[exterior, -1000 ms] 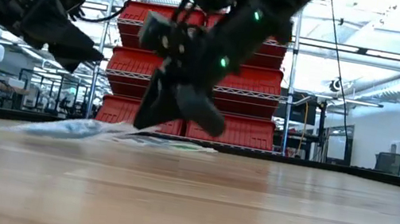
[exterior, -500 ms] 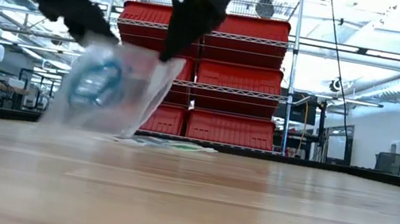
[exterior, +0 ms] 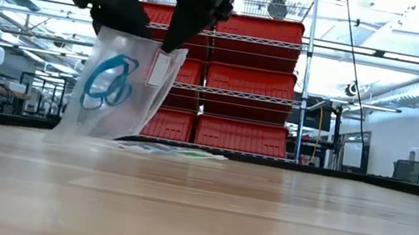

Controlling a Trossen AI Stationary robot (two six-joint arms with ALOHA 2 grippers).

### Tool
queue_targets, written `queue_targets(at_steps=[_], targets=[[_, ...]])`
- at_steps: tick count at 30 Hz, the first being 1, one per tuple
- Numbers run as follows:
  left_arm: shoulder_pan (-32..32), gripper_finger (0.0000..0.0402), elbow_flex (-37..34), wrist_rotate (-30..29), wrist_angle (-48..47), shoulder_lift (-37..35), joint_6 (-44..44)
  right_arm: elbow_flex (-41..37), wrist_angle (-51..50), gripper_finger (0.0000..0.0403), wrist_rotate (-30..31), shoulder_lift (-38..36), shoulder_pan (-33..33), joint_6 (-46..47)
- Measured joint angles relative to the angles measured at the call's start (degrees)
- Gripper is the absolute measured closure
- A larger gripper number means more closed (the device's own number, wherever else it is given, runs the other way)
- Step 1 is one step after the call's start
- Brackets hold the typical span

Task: Sort rubber bands
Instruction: Close the bottom transparent zip bag

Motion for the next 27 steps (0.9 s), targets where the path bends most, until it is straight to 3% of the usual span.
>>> queue_targets(at_steps=[6,13,17,21,27], targets=[[-0.02,0.0237,2.32,-7.06,-6.73,3.12,-2.87,0.0,0.99,0.0403,0.22,0.02,0.5,-0.73],[-0.02,0.0242,2.38,-10.49,-5.53,3.61,-2.91,0.0,1.33,0.0403,0.13,0.04,1.46,-0.34],[-0.02,0.0291,2.38,-12.46,-5.51,3.61,-2.83,0.0,1.36,0.0403,-0.01,0.04,1.49,0.83],[-0.5,0.038,2.38,-11.79,-5.64,3.61,0.78,0.0,1.35,0.0403,-0.02,0.04,1.49,1.35],[-3.01,0.0397,2.38,-11.4,-6.31,3.61,4.51,0.0,0.97,0.039,2.21,-0.03,1.64,1.34]])
